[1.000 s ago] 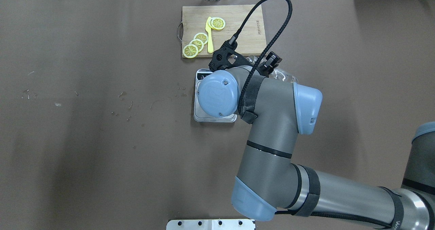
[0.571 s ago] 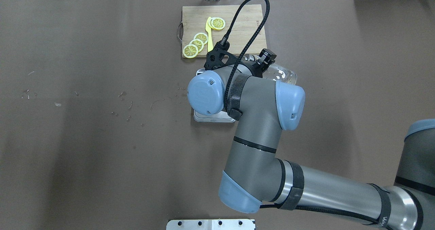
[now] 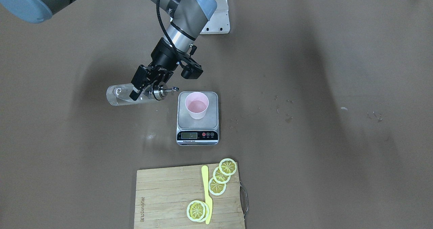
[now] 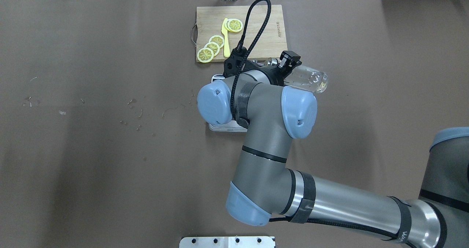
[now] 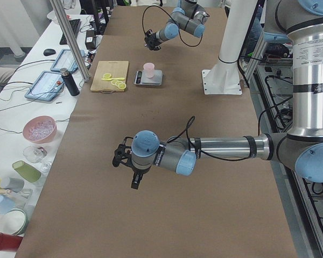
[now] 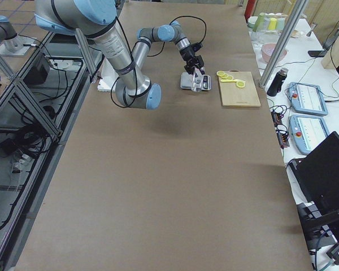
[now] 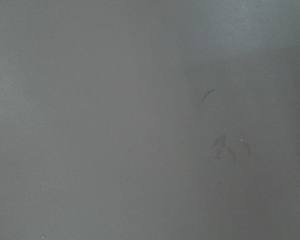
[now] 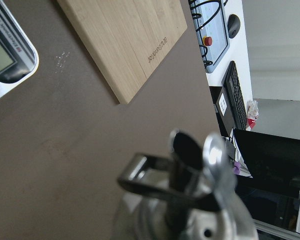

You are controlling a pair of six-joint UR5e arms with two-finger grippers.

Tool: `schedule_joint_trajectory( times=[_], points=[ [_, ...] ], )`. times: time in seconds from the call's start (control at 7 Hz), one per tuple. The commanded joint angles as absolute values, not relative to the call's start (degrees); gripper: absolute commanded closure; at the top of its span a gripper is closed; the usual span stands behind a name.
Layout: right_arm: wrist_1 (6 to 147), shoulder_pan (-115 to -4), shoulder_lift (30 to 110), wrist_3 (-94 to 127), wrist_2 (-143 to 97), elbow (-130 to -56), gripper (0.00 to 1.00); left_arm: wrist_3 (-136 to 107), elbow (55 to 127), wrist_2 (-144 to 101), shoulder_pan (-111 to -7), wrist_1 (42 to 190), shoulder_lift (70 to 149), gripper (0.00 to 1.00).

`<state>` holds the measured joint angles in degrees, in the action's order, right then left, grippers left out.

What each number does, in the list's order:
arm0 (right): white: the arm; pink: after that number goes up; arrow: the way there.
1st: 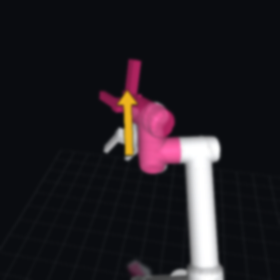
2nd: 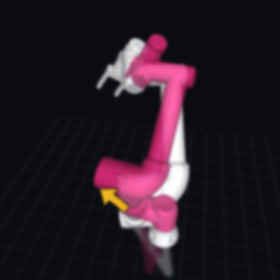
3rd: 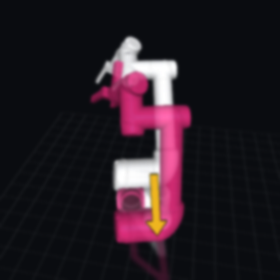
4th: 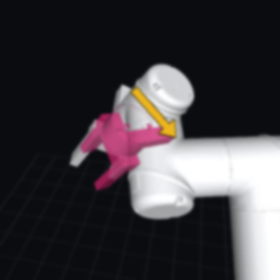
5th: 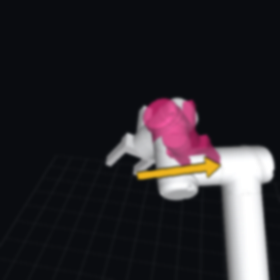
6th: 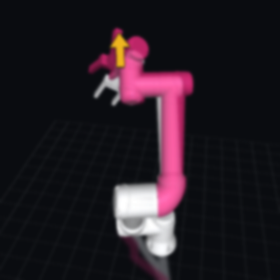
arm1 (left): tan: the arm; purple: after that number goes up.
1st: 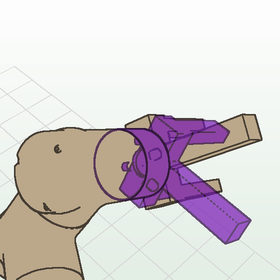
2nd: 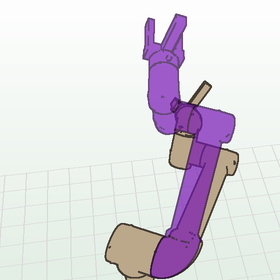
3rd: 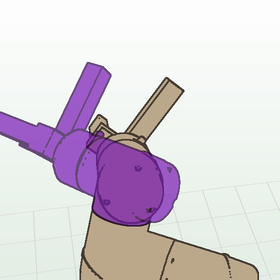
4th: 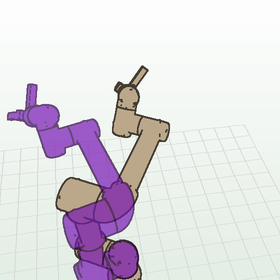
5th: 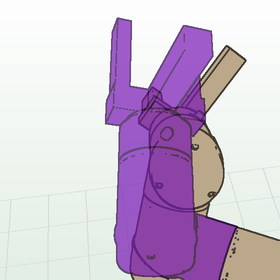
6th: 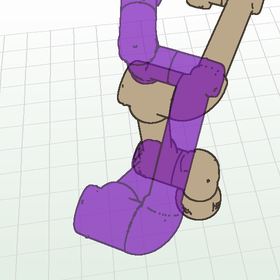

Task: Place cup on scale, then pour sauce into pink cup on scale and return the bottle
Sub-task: 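Tilt the sauce bottle with the right gripper to pour into the cup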

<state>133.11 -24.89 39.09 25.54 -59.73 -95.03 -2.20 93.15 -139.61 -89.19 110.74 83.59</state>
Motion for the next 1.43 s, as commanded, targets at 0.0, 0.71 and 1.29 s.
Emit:
schedule_joint_trajectory(
  times=[0.0, 0.71, 1.29],
  points=[
    [134.73, -23.65, 38.32, 25.58, -58.80, -93.43, 1.00, -2.20, 92.73, -139.83, -89.21, 110.74, 83.58, 0.03],
    [139.03, -22.94, 35.34, 25.49, -56.17, -90.27, 1.00, -2.20, 92.64, -141.06, -89.47, 110.74, 83.58, 0.03],
    [138.78, -22.68, 36.04, 24.36, -49.23, -89.83, 1.00, -2.29, 92.72, -142.12, -89.91, 110.57, 83.58, 0.03]
  ],
)
